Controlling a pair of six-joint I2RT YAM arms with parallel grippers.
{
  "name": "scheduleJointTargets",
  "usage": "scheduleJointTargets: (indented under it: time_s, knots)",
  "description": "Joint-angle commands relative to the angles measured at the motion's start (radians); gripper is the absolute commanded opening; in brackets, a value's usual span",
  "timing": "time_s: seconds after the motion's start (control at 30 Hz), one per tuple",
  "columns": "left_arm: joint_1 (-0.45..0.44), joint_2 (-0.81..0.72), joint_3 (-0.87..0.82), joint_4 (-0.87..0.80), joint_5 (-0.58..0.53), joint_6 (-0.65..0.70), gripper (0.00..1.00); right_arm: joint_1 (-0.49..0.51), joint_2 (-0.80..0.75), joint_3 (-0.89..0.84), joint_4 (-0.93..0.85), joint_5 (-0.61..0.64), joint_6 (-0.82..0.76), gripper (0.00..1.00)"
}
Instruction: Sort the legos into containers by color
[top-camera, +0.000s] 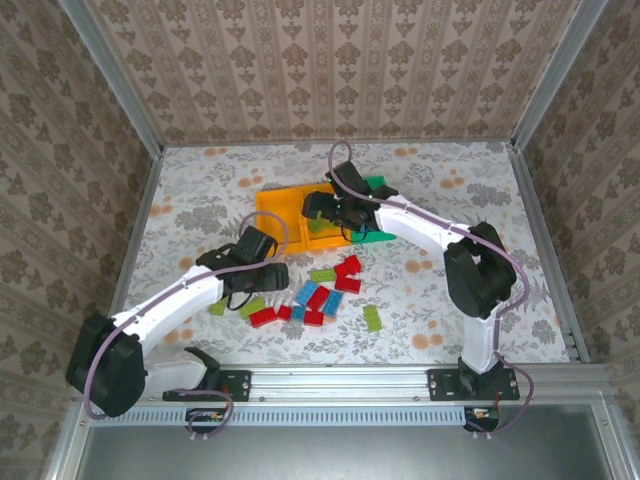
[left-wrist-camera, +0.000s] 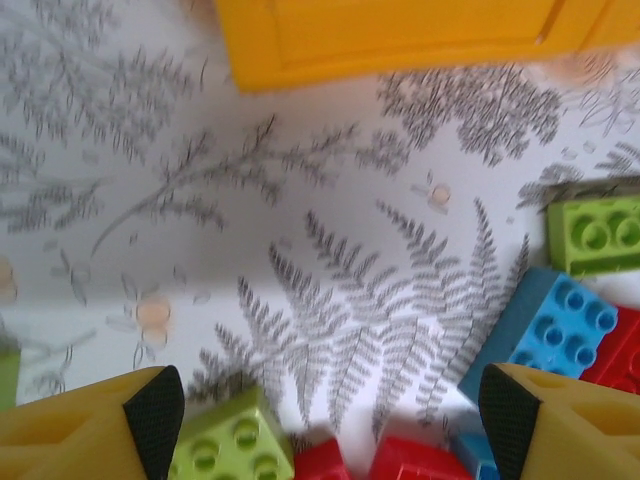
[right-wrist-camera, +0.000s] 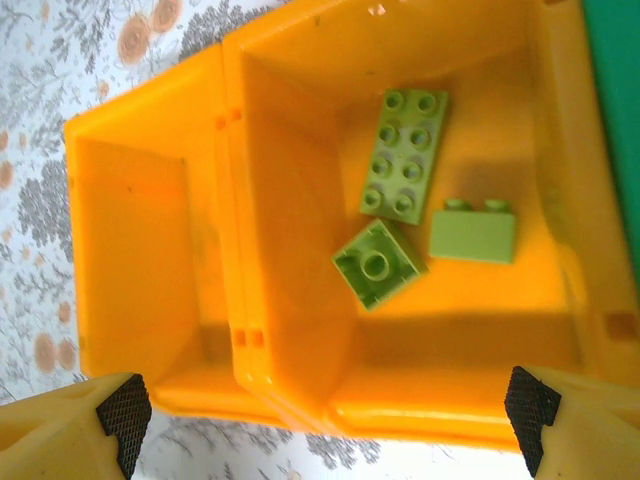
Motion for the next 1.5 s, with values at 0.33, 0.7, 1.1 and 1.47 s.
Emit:
scheduleJointTargets:
  time_s: [0.33,0.7,1.1,1.47]
  knots:
    - [-0.144,-0.133,-0.094,-0.257,-0.068,-0.465,0.83,-0.003,-0.116,-0.143,0.029,0.072,-0.099,0.97]
    - [-0.149,-0.06,-0.129,-0.165,-0.033,-0.56,0.82,-0.023,-0.144,-0.214,0.04,0.058,-0.103,0.97]
    - [-0.147,0.025,-0.116,-0.093,-0.003,-0.521,0.85,-0.032,-0.171,-0.259,0.039,0.062,-0.094,0.98]
    - [-0.118,0.047,-0.158,-0.017,0.005,-0.509,0.8,-0.033,-0.205,-0.279,0.024,0.073,-0.087,0.98]
